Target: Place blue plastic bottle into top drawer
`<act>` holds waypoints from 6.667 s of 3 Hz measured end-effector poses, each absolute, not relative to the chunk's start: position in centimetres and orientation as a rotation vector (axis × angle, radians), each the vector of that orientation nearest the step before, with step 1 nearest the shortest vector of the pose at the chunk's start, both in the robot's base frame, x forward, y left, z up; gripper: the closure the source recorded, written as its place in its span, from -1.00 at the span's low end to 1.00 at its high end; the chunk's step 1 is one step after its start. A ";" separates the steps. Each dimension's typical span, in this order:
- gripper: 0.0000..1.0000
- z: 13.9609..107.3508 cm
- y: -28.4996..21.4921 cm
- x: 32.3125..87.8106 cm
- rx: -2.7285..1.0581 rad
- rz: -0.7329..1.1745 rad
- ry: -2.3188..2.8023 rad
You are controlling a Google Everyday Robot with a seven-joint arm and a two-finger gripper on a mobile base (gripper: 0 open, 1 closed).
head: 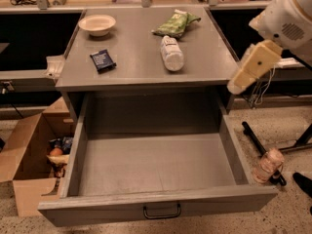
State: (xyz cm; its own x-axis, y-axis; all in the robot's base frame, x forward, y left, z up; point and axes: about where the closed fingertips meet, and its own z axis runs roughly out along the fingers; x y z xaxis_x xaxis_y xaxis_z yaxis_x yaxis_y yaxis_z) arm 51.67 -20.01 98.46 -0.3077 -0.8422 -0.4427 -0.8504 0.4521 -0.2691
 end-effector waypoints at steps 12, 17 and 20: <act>0.61 89.3 -6.7 75.6 -0.626 0.373 2.471; 1.00 91.3 -6.4 66.3 -1.048 0.580 2.121; 1.00 89.4 -6.6 60.2 -1.262 0.663 1.967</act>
Offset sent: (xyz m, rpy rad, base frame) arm 0.1677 0.0466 -0.0155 0.4740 0.0511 -0.2595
